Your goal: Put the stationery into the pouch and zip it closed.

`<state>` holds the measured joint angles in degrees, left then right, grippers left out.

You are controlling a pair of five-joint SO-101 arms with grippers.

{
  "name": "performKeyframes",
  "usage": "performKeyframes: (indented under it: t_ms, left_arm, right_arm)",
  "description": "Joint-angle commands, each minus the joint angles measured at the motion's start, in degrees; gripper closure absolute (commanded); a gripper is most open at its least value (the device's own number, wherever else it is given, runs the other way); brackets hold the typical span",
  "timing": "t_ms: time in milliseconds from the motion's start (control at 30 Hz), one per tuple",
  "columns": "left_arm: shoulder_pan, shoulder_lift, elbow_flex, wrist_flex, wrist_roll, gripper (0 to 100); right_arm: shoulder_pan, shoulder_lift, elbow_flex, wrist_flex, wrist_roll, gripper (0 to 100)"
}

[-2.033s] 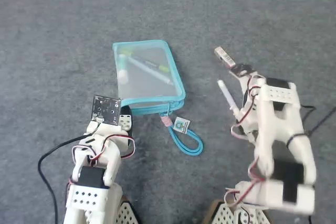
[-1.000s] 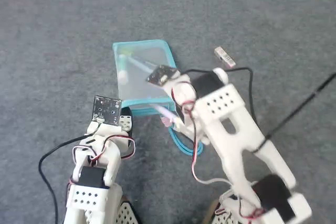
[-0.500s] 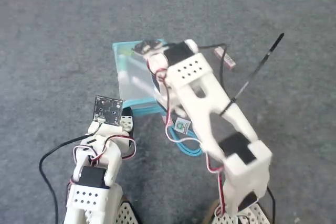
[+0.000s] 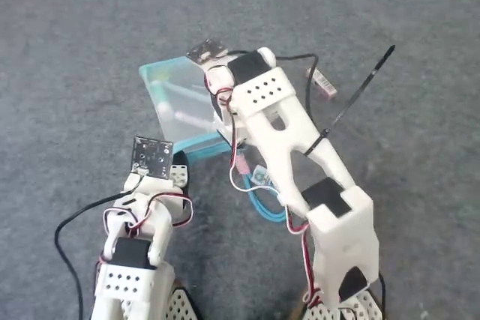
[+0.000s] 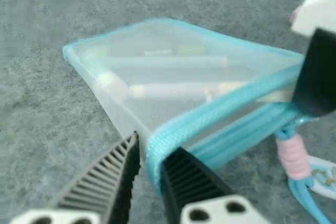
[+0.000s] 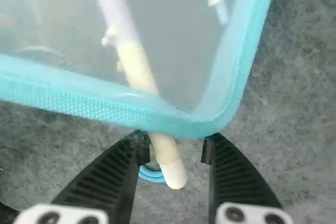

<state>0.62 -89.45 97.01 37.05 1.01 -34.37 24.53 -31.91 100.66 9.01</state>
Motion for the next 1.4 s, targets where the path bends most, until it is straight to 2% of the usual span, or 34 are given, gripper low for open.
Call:
performKeyframes:
  t_ms: [0,233,367,433,567,633,733,767,800,833,967,1033,1100,1233,1367]
  left_arm:
    - [0.0,-0.4,-0.9,-1.4,-0.4,99]
    - [0.0,-0.4,-0.9,-1.4,-0.4,99]
    - [-0.1,-0.4,-1.0,-1.3,-0.4,99]
    - [1.1,-0.4,-1.5,-0.4,-0.4,99]
    - [8.1,-0.4,-3.9,5.6,-2.9,99]
    - [3.0,-0.4,-5.6,5.2,-5.0,99]
    - [-14.6,-0.4,-6.8,0.4,1.8,99]
    - [-18.2,0.0,-6.8,-0.6,3.8,99]
    - [-18.8,0.1,-6.8,-0.2,3.4,99]
    - [-17.4,0.0,-6.7,1.1,1.7,99]
    - [0.3,-0.4,-4.9,6.6,-7.2,99]
    - [5.8,-0.4,-3.6,6.6,-9.9,99]
    - [4.8,-0.4,-3.6,5.3,-8.7,99]
    - [-5.2,-0.4,-4.6,3.3,-3.1,99]
    - [-4.9,-0.4,-4.5,3.5,-3.2,99]
  right_arm:
    - [2.8,-11.5,-2.5,2.2,-0.2,83.0]
    - [11.1,-22.5,5.5,2.2,4.6,82.9]
    - [19.2,-25.5,9.8,2.2,5.4,82.9]
    - [22.4,-25.6,12.2,2.0,6.0,82.9]
    - [25.5,-25.6,16.3,0.4,10.9,82.9]
    - [27.0,-25.6,18.5,-1.0,13.0,82.9]
    - [29.8,-25.6,21.5,-2.2,13.7,82.9]
    - [30.5,-25.6,22.4,-3.1,13.7,82.9]
    - [30.7,-25.6,23.5,-4.2,13.7,82.9]
    - [30.8,-25.6,24.4,-5.3,13.6,82.9]
    - [29.7,-25.6,27.1,-7.7,13.8,82.9]
    - [29.2,-25.6,27.5,-7.8,14.7,82.9]
    - [29.3,-25.6,27.5,-7.9,17.0,82.9]
    - [29.6,-24.2,27.2,-10.7,17.8,82.9]
    - [28.5,-15.6,19.5,-11.8,17.4,82.9]
